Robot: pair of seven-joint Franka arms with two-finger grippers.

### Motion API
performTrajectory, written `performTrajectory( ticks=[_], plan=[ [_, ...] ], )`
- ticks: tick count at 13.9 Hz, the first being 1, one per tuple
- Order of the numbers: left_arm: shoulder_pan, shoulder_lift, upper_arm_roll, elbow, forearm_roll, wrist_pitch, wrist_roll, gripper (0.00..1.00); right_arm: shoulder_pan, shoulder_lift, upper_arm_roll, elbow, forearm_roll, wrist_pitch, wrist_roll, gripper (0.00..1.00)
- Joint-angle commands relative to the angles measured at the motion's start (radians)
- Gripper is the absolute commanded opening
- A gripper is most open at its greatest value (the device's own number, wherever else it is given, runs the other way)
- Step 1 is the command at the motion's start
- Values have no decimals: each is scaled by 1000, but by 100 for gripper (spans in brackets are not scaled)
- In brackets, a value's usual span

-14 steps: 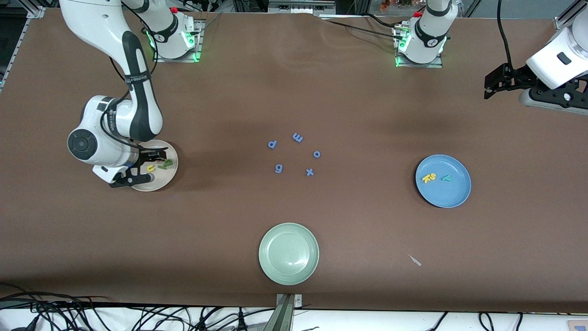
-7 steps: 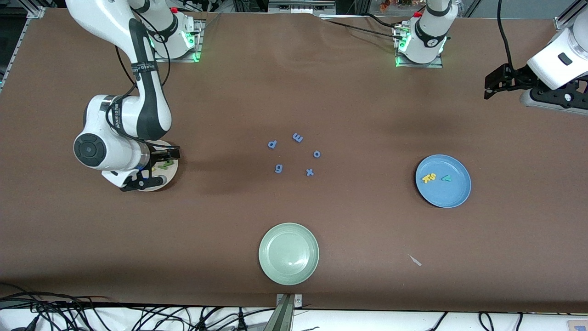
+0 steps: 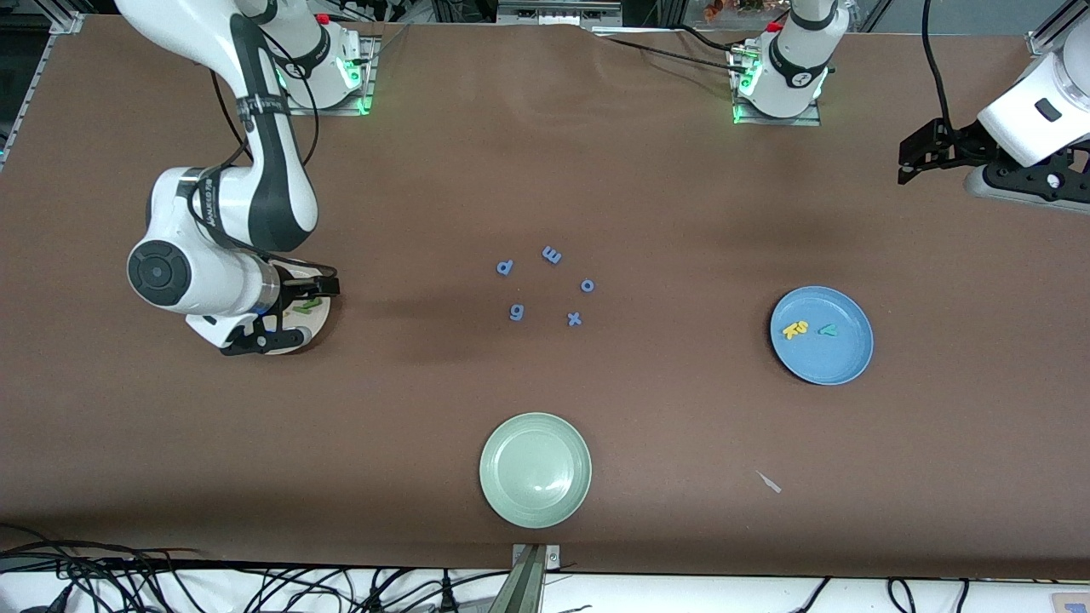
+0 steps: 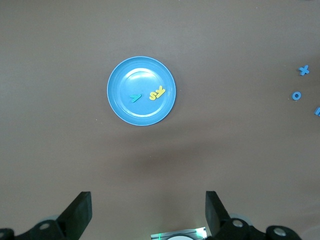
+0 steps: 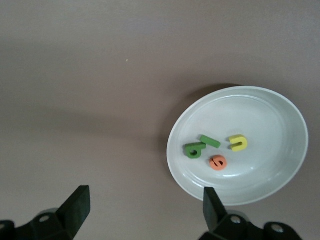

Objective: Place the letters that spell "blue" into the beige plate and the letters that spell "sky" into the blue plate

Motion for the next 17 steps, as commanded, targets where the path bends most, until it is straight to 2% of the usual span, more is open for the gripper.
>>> performTrajectory(
  ticks=[1,3,5,7,9,12,15,17],
  plan=[
    [4,15,0,34,-21,-25,-10,100,-178,-142,198,-14,-136,-68,27,100],
    [4,15,0,34,-21,-25,-10,100,-300,-202,321,-17,-168,-109,27,100],
    [4,15,0,34,-21,-25,-10,100,-375,-266,370,-16,-194,-165,26,100],
    [4,15,0,34,-21,-25,-10,100,-429,-328,378,-5,-196,-228,24,100],
    [4,15,0,34,-21,-25,-10,100,-454,-375,378,18,-237,-307,20,100],
    [4,15,0,34,-21,-25,-10,100,-457,-378,377,176,-266,-470,29,100],
    [4,15,0,34,-21,-25,-10,100,-458,-394,369,184,-262,-437,128,100],
    [5,15,1,34,-21,-25,-10,100,-458,-401,325,176,-246,-386,181,100]
  ],
)
